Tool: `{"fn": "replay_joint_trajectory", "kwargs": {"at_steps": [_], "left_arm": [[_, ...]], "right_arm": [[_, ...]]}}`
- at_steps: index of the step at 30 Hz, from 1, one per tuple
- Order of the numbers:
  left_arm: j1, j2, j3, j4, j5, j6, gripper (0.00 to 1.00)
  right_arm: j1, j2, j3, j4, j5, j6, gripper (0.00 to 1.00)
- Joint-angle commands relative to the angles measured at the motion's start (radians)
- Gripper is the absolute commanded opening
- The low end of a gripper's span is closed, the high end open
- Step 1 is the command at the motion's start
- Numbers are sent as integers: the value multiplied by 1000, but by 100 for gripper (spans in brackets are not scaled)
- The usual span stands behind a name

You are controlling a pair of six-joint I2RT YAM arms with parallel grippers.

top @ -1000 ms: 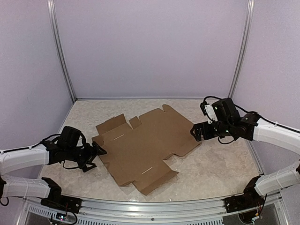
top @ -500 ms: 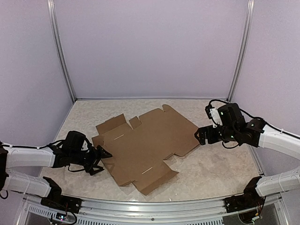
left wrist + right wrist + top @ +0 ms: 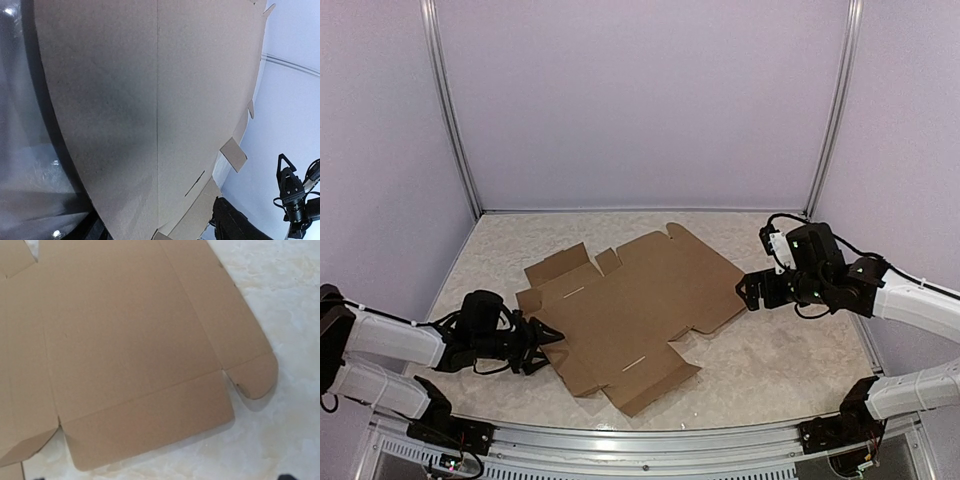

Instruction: Fold the paper box

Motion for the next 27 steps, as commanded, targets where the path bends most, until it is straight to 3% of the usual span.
{"fn": "replay_joint_trajectory", "kwargs": {"at_steps": [1, 9, 17, 27], "left_arm": [[-10, 50, -46, 65, 8, -19, 57], [-19, 77, -23, 95, 20, 16, 27], [-22, 28, 93, -131, -13, 169, 2], [-19, -2, 359, -556, -72, 460, 0]], "right_arm": [[11, -14, -5, 15, 4, 15, 99], [11, -9, 17, 11, -3, 16, 99], [11, -1, 48, 10, -20, 11, 99], [12, -12, 105, 16, -79, -39, 97]]}}
